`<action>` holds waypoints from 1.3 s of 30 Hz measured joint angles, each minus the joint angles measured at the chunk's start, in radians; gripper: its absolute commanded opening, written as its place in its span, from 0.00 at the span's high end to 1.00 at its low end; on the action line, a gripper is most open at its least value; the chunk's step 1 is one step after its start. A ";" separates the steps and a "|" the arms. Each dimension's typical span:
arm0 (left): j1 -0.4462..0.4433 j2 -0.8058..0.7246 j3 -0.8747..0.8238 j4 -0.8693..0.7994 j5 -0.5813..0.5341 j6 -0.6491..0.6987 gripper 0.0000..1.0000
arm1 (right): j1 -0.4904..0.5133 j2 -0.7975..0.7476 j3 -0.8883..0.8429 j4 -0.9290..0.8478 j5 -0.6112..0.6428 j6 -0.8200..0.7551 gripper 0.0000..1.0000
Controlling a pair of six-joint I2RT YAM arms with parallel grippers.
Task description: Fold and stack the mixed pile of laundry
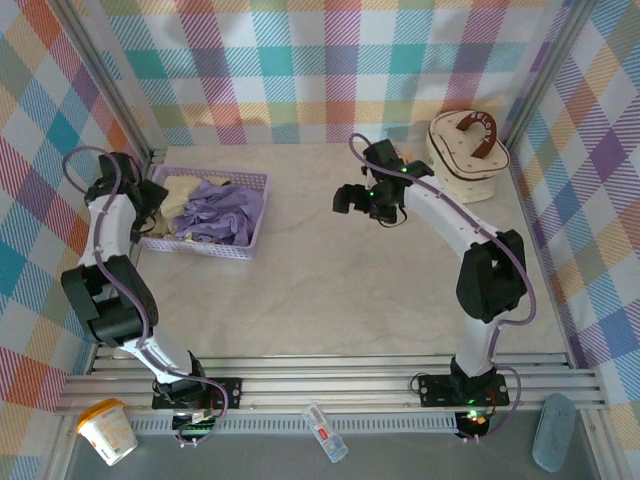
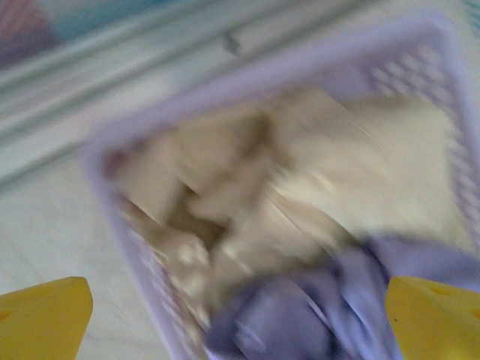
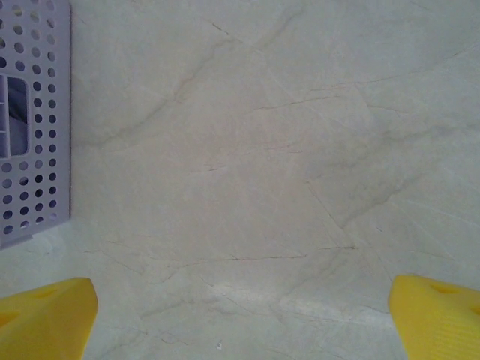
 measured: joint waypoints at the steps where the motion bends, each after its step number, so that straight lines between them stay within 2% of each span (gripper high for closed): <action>1: -0.033 -0.013 -0.007 0.006 0.029 0.018 0.00 | 0.000 0.003 0.000 -0.001 -0.004 0.000 0.02; 6: -0.186 0.013 -0.019 0.039 0.178 0.095 0.01 | -0.001 0.011 0.000 0.000 -0.027 0.001 0.03; 9: -0.204 0.076 -0.018 0.054 0.209 0.124 0.08 | -0.001 0.011 0.000 0.007 -0.036 0.008 0.03; 12: -0.204 0.146 -0.013 0.053 0.183 0.137 0.17 | -0.001 0.008 -0.005 0.017 -0.040 0.008 0.01; 14: -0.204 0.182 -0.005 0.048 0.142 0.150 0.28 | -0.001 0.000 -0.017 0.022 -0.044 0.009 0.01; 17: -0.204 0.209 0.011 0.032 0.079 0.159 0.51 | -0.001 -0.019 -0.044 0.028 -0.040 0.015 0.01; 18: -0.204 0.212 0.015 0.023 0.064 0.167 0.61 | -0.001 -0.029 -0.056 0.030 -0.032 0.017 0.01; 20: -0.204 0.212 0.023 0.016 0.054 0.171 0.89 | -0.001 -0.051 -0.077 0.031 -0.018 0.023 0.01; 21: -0.204 0.212 0.029 0.014 0.055 0.171 0.99 | -0.003 -0.063 -0.085 0.031 -0.011 0.026 0.01; 26: -0.208 0.201 0.117 -0.034 0.100 0.156 1.00 | -0.026 -0.116 -0.111 0.048 0.003 0.036 0.01; 29: -0.214 0.171 0.238 -0.056 0.160 0.127 1.00 | -0.058 -0.148 -0.125 0.055 0.006 0.037 0.01; 35: -0.257 0.098 0.599 -0.032 0.311 0.053 1.00 | -0.114 -0.184 -0.130 0.067 0.008 0.032 0.01; 39: -0.347 0.084 0.828 0.021 0.405 -0.002 1.00 | -0.142 -0.186 -0.130 0.067 0.007 0.030 0.01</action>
